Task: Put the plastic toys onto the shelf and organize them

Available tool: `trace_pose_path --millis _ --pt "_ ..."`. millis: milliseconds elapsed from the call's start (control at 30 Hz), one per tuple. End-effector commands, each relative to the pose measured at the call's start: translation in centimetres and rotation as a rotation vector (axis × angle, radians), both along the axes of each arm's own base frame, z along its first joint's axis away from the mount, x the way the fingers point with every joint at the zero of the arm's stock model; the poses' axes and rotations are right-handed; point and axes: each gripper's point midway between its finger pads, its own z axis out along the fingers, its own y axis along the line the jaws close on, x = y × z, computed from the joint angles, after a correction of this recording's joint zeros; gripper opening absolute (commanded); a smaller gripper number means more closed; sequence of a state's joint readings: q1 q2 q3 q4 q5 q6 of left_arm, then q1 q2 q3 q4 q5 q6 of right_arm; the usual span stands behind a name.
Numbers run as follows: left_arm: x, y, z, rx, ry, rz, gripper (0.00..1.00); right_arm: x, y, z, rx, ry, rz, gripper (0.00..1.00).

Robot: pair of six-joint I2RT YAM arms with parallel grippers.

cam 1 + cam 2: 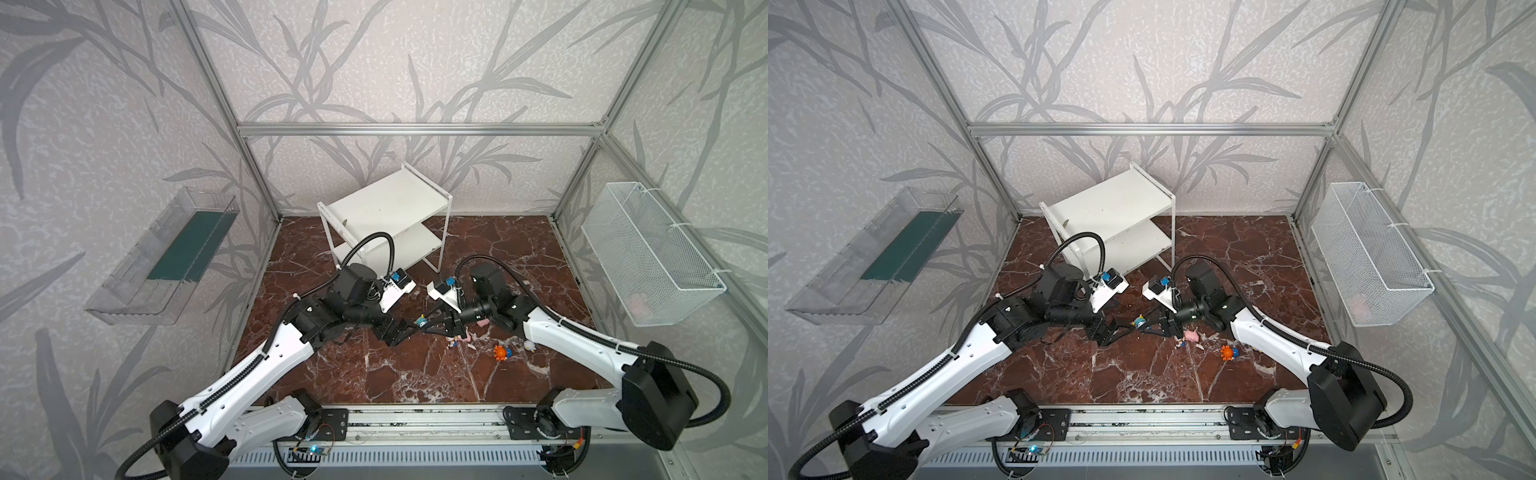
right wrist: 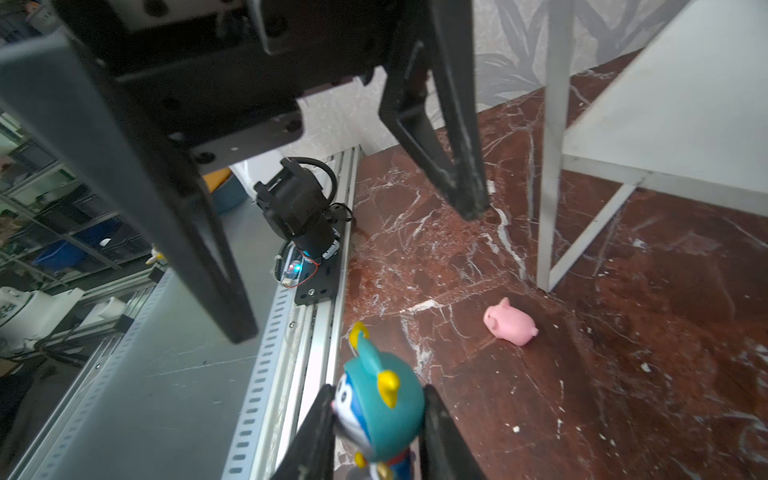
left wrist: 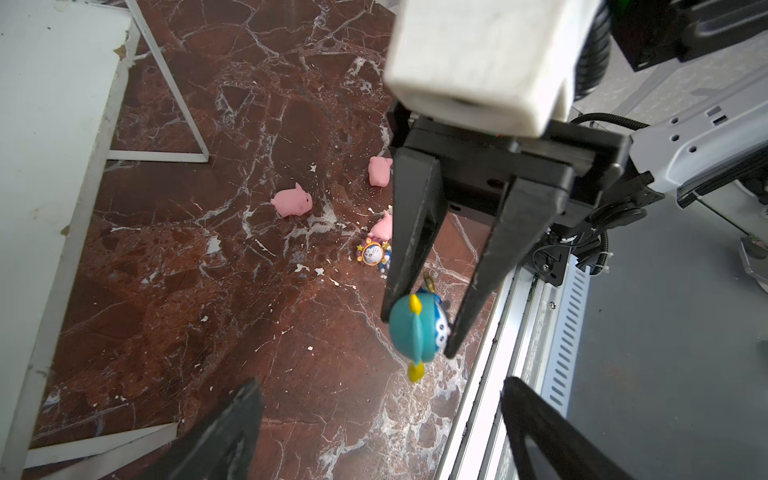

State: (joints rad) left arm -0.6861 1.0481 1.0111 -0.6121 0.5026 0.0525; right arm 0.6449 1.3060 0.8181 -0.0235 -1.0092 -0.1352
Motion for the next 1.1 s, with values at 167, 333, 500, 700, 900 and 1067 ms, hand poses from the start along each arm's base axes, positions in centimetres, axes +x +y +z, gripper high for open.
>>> trace_pose_path --millis 167,333,500,700,900,1067 --pt "-1.1 0.1 2.1 -0.067 -0.053 -0.052 0.90 -1.0 0.1 4.0 0.087 -0.088 0.022 0.29" --pt "-1.4 0.5 1.7 -0.050 -0.049 -0.052 0.94 -1.3 0.4 5.5 0.151 -0.119 0.052 0.29" --pt "-2.3 -0.2 2.4 -0.090 -0.020 -0.113 0.78 -1.5 0.5 5.8 0.158 -0.131 0.064 0.29" --pt "-3.1 -0.7 2.9 -0.125 -0.001 -0.156 0.60 -2.0 0.6 6.0 0.165 -0.139 0.074 0.29" --pt "-3.1 -0.8 2.9 -0.127 0.012 -0.164 0.40 -2.5 0.8 6.1 0.168 -0.141 0.088 0.29" --pt "-3.0 -0.7 3.0 -0.127 -0.001 -0.159 0.36 -2.9 1.1 5.9 0.161 -0.138 0.104 0.29"
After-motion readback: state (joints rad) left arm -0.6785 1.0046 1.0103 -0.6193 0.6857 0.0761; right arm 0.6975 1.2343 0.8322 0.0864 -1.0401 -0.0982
